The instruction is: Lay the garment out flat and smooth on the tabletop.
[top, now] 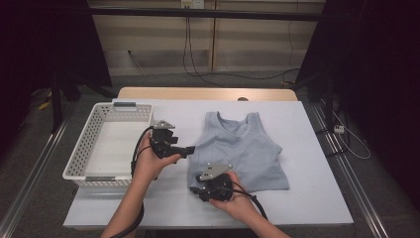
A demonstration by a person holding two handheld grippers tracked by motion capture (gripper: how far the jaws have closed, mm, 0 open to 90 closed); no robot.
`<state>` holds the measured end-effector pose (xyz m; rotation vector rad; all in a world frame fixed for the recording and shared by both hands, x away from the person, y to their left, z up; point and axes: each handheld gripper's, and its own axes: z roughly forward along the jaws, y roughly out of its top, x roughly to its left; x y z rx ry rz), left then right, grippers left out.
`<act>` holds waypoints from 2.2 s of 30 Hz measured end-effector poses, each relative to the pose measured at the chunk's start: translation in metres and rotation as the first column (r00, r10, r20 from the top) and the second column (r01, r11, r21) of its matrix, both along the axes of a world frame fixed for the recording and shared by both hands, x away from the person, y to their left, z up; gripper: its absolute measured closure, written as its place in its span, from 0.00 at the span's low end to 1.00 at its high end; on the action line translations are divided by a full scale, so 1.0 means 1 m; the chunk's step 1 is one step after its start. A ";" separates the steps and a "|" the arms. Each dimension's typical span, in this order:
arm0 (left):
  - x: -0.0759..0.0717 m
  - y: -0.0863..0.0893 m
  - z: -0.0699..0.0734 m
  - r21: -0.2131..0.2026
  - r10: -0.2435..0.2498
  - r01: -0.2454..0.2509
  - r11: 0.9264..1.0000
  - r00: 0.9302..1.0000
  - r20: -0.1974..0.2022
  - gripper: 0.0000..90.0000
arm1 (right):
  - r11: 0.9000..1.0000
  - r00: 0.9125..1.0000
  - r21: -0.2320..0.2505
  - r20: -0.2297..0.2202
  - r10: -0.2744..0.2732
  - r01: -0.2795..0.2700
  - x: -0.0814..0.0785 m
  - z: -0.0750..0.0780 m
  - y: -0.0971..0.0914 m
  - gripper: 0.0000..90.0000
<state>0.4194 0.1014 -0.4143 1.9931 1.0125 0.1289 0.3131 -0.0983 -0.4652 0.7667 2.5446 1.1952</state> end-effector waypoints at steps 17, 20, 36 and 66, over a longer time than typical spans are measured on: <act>0.020 -0.010 0.010 0.018 0.039 -0.040 0.999 0.998 0.049 0.29 | 0.994 0.998 0.106 -0.047 0.040 -0.034 -0.011 0.014 -0.012 0.95; 0.024 -0.015 0.010 0.017 0.044 -0.045 0.999 0.997 0.058 0.29 | 0.992 0.998 0.118 -0.041 0.051 -0.046 -0.017 0.019 -0.015 0.95; 0.042 -0.024 0.015 0.020 0.040 -0.041 0.999 0.998 0.050 0.28 | 0.990 0.997 0.131 -0.041 0.064 -0.058 -0.018 0.021 -0.020 0.95; 0.062 -0.028 0.008 0.031 0.021 -0.021 0.999 0.999 0.024 0.23 | 0.989 0.997 0.136 -0.051 0.066 -0.058 -0.020 0.019 -0.019 0.95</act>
